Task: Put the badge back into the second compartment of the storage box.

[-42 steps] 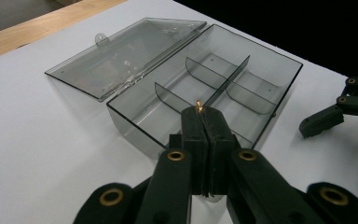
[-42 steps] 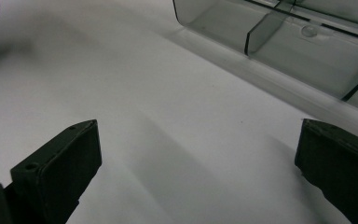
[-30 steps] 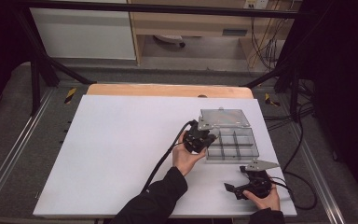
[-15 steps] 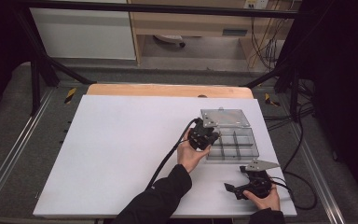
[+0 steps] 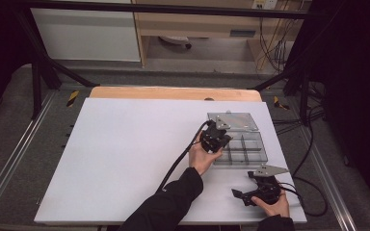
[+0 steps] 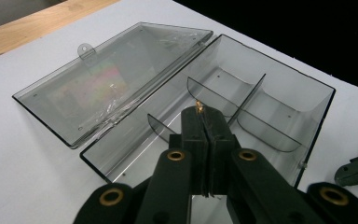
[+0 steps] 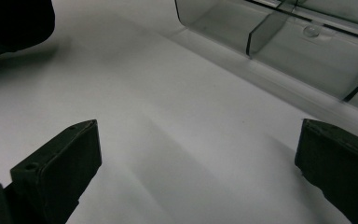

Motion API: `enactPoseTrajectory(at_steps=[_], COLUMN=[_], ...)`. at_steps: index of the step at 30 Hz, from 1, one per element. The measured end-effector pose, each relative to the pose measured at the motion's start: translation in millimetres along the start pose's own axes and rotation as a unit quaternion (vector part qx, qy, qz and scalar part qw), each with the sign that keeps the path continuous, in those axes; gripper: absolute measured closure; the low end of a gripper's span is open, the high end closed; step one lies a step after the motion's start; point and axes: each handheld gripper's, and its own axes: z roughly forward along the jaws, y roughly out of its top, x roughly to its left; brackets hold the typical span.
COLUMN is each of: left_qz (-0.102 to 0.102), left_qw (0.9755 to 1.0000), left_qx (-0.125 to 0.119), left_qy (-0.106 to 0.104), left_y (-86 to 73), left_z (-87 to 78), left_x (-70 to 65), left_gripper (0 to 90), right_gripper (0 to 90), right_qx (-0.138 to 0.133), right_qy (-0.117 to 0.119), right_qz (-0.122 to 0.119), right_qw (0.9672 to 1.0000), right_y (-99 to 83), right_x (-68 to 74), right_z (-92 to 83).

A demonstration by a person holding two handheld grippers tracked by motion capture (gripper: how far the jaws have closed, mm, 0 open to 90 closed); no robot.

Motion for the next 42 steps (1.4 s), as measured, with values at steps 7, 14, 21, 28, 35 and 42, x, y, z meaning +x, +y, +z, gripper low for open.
enactPoseTrajectory(at_steps=[7,14,21,28,35,42], left_qz=[0.001,0.004,0.005,0.01,0.007,0.008], left_qw=[1.0,0.9999,0.9998,0.9996,0.9993,0.999], left_qx=[0.007,0.012,0.019,0.027,0.037,0.045], left_qy=[0.001,0.0,0.002,0.005,0.004,-0.001], left_y=[2.3,4.5,5.1,5.7,2.5,0.0], left_z=[9.1,19.1,27.6,36.3,44.3,48.0], left_x=[-1.8,-4.5,-5.1,-5.7,-4.7,-3.5], left_gripper=[88.5,88.5,88.5,88.5,88.5,88.5], right_gripper=[0.8,0.8,0.8,0.8,0.8,0.8], right_qx=[0.0,-0.001,0.0,-0.001,0.0,-0.001], right_qy=[0.001,0.001,0.001,0.001,0.001,0.001], right_qz=[-0.001,0.0,-0.001,-0.001,-0.001,-0.002], right_qw=[1.0,1.0,1.0,1.0,1.0,1.0], right_y=[0.0,0.0,0.0,-0.1,-0.1,-0.2], right_x=[-0.1,0.0,-0.1,0.2,0.1,0.0], right_z=[-0.3,-0.5,-0.5,-0.2,-0.4,-0.1])
